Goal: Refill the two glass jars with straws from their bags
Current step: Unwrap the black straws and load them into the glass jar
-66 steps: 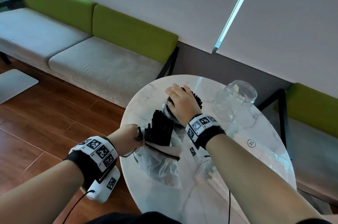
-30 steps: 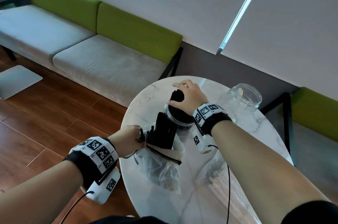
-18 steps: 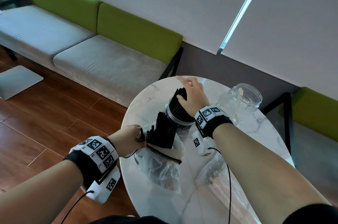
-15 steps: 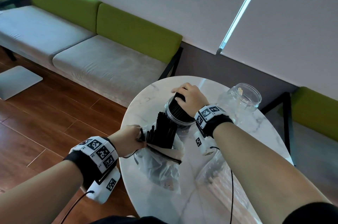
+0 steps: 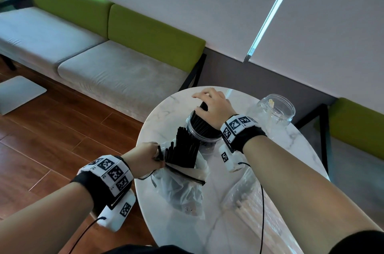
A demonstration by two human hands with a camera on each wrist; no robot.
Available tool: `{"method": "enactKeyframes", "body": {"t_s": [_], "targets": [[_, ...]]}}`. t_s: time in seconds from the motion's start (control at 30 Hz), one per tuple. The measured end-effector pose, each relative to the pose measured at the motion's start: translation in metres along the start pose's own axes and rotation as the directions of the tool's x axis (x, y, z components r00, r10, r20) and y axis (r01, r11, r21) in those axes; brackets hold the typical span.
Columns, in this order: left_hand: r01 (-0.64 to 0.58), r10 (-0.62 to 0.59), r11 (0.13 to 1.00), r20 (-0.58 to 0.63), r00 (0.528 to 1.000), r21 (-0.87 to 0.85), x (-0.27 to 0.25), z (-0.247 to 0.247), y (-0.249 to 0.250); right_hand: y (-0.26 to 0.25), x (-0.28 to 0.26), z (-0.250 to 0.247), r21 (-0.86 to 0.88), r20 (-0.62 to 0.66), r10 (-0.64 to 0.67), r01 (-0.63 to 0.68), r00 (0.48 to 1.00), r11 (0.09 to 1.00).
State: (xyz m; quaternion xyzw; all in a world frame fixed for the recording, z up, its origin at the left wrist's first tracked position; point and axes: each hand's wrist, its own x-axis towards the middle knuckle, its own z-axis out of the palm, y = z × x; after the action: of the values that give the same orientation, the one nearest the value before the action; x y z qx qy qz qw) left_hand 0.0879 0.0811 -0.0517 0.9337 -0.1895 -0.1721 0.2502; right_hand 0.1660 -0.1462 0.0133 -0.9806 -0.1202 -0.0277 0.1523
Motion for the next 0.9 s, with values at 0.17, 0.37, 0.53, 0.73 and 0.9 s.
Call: {"method": "enactKeyframes", "body": {"t_s": [0.17,0.37,0.53,0.73,0.9], "targets": [[-0.020,0.020,1.000,-0.012,1.000,0.002,0.000,0.000,0.001,0.003,0.003,0.007,0.085,0.073,0.046,-0.052,0.996,0.995],[-0.004,0.004,1.000,-0.010,1.000,-0.010,-0.001,0.000,0.000,0.002,0.008,0.017,-0.050,0.004,0.176,-0.176,0.984,0.983],[-0.005,0.005,1.000,0.000,1.000,-0.012,-0.002,0.000,-0.001,0.005,0.007,0.018,0.123,-0.212,0.124,-0.099,0.969,0.987],[0.000,0.000,0.999,0.000,1.000,-0.038,-0.004,-0.002,0.001,0.002,0.008,0.020,-0.025,-0.193,0.322,-0.332,0.927,0.943],[0.015,-0.016,0.999,-0.015,1.000,-0.046,-0.004,-0.002,0.001,-0.005,-0.002,0.007,-0.055,-0.270,0.179,-0.200,0.946,0.978]]}}
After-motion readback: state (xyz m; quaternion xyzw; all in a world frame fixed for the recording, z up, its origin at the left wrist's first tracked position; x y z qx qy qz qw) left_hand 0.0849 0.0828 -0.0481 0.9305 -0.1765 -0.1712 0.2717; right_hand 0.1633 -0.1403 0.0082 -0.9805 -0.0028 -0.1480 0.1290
